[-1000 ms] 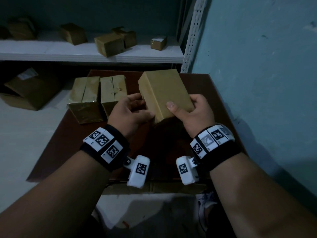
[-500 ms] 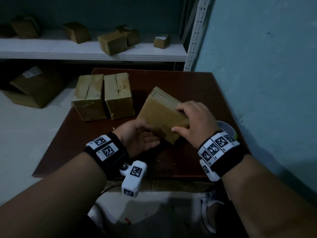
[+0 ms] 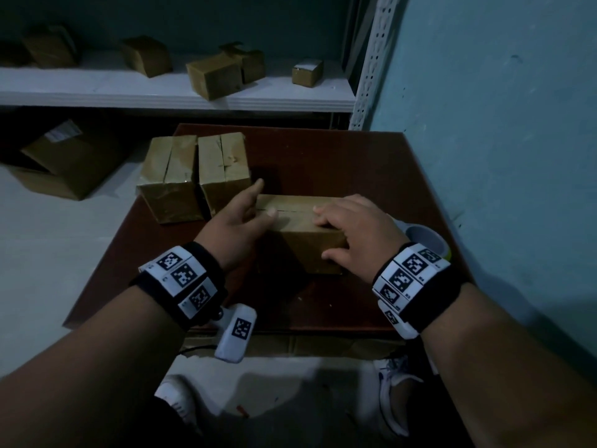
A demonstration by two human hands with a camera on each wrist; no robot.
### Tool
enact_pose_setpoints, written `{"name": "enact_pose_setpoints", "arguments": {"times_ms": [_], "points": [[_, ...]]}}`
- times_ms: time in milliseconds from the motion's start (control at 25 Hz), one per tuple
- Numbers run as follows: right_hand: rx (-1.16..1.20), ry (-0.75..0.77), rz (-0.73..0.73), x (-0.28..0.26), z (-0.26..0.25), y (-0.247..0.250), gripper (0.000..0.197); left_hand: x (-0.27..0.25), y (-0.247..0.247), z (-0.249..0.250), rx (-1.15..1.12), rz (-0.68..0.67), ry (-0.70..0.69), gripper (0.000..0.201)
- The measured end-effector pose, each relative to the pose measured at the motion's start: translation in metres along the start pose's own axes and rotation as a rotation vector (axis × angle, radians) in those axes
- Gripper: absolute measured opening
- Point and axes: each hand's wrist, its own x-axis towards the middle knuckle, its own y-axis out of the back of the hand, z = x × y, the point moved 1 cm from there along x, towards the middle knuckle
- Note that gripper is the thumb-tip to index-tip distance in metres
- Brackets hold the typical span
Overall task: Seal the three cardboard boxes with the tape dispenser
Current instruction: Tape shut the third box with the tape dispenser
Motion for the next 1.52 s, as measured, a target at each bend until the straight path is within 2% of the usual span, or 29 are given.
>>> {"name": "enact_pose_setpoints", "arguments": {"times_ms": [80,200,280,360,440,560,720,800,920,1040,1120,1240,1400,1520], "points": [[0.002,0.024,-0.001,0.000,0.004,-0.002,0.052,0.002,-0.002,-0.002,0.121,-0.075,-0.080,0.046],[0.148,-0.007,0.061,-0.005,0.008,0.002,0.046,0.006,-0.002,0.001,0.169,-0.062,-0.101,0.033],[0.207,-0.091,0.195,-0.011,0.013,0.015,0.040,0.006,-0.003,0.006,0.181,-0.042,-0.096,0.032],[0.199,-0.215,0.367,-0.016,0.026,0.031,0.024,0.004,-0.004,0.010,0.161,-0.014,-0.077,0.032],[0.214,-0.400,0.403,-0.020,0.043,0.041,0.018,0.002,-0.007,0.015,0.153,0.000,-0.067,0.031],[0.153,-0.603,0.199,-0.024,0.062,0.038,0.025,0.002,-0.010,0.018,0.162,0.011,-0.065,0.033],[-0.120,-0.637,-0.101,-0.024,0.071,0.031,0.068,0.007,-0.013,0.018,0.158,0.045,-0.064,0.032],[-0.231,-0.640,-0.224,-0.022,0.073,0.024,0.080,0.010,-0.013,0.017,0.133,0.036,-0.064,0.032],[-0.317,-0.645,-0.301,-0.019,0.078,0.018,0.076,0.013,-0.011,0.013,0.062,0.011,-0.086,0.031],[-0.213,-0.667,-0.321,-0.018,0.083,0.017,0.066,0.013,-0.010,0.011,0.016,0.005,-0.080,0.030],[-0.168,-0.646,-0.262,-0.018,0.084,0.018,0.053,0.015,-0.009,0.010,-0.005,-0.012,-0.076,0.031],[-0.110,-0.613,-0.064,-0.021,0.080,0.037,0.034,0.019,-0.008,0.007,-0.061,-0.040,-0.063,0.032],[-0.018,-0.540,0.226,-0.015,0.051,0.091,0.035,0.021,-0.008,0.010,-0.095,-0.062,-0.048,0.032],[0.082,-0.412,0.226,0.007,0.013,0.124,0.050,0.020,-0.007,0.014,-0.100,-0.082,-0.026,0.032]]}}
